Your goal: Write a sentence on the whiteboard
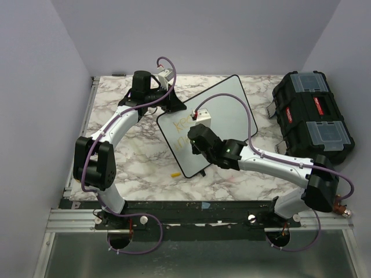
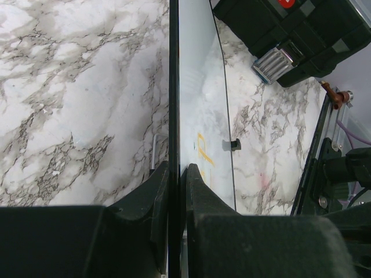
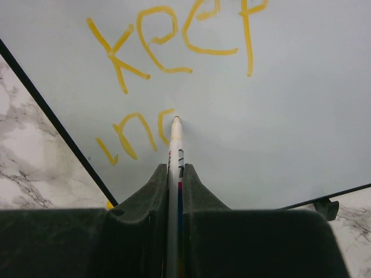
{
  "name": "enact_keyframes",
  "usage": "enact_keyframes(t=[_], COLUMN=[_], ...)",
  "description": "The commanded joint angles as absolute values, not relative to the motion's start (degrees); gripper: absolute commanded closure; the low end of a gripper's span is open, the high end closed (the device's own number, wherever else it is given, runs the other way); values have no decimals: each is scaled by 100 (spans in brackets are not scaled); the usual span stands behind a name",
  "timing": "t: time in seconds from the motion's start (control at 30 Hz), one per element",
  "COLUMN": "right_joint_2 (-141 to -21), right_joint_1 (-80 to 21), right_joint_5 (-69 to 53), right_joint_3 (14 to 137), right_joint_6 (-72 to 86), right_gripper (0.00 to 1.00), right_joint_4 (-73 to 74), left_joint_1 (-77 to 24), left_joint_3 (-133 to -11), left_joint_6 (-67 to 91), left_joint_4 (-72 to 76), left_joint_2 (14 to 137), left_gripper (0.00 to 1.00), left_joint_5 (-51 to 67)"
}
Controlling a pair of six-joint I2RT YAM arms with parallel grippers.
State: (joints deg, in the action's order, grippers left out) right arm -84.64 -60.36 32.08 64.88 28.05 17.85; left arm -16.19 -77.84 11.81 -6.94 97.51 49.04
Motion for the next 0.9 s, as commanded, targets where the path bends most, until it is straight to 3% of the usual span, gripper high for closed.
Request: enact_keyframes(t=[0.0, 0.87], right_joint_2=[-8707, -8166], right_joint_1=[-6018, -5861], right_joint_5=[3449, 3067], right_joint_3=[6770, 6386], right_joint_6=[2684, 2694], right_gripper=[99, 99], right_joint_4=[1822, 1414], left_joint_1=[-1793, -1793], left_joint_3=[-7566, -7584], left_joint_6=[503, 499], left_joint_4=[-1030, -1027], left_joint_2=[9809, 9826], left_gripper=[100, 100], left_joint_5=[5164, 5150])
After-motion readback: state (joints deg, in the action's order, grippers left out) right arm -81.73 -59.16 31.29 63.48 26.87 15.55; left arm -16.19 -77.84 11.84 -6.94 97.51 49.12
